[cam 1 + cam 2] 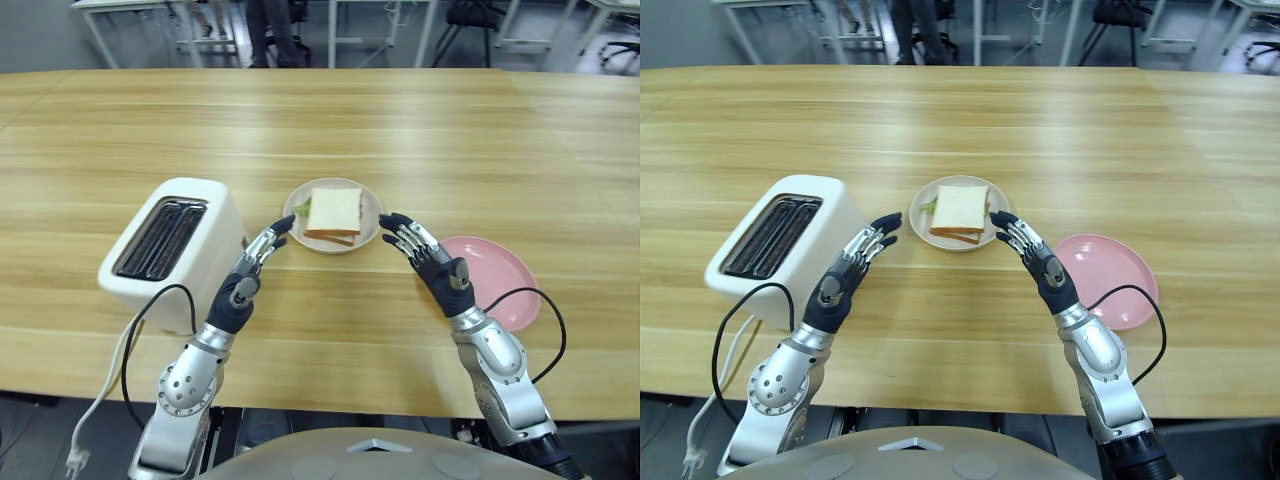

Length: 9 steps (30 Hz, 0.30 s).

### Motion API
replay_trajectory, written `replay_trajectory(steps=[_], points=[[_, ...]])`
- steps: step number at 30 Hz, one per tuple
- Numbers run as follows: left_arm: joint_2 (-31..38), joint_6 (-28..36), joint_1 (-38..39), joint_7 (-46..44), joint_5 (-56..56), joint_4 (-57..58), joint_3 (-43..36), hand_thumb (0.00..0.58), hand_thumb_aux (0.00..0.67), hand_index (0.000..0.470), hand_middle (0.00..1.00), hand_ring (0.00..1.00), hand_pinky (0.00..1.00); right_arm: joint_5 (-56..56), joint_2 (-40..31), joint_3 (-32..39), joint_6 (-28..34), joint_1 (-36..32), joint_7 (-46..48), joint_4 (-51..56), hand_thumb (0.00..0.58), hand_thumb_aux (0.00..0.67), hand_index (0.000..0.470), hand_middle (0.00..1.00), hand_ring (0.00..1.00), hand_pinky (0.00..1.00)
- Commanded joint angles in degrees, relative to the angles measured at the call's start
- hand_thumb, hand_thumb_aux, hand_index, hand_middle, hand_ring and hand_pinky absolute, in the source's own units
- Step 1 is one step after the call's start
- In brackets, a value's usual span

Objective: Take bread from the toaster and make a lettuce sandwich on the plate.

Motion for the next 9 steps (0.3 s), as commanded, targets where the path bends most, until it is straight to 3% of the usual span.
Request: replay_trajectory(steps=[1, 9], points=[[-0.86, -2.58, 2.47, -1.61, -4.82, -0.82, 0.94, 0.000, 0.000, 0.000, 0.00, 0.00, 0.00, 1.10, 3.13, -1.51, -3.62, 2.26, 0.75, -0.85, 0.000, 0.000, 0.000, 0.00, 0.00, 0.00], [-2.67, -5.57, 3.42, -3.02, -6.13, 0.00, 0.80, 0.000, 0.000, 0.000, 0.00, 0.00, 0.00, -1.13, 7.13, -2.84, -7.00, 2.62, 2.46, 0.58, 0.000, 0.000, 0.000, 0.00, 0.00, 0.00]])
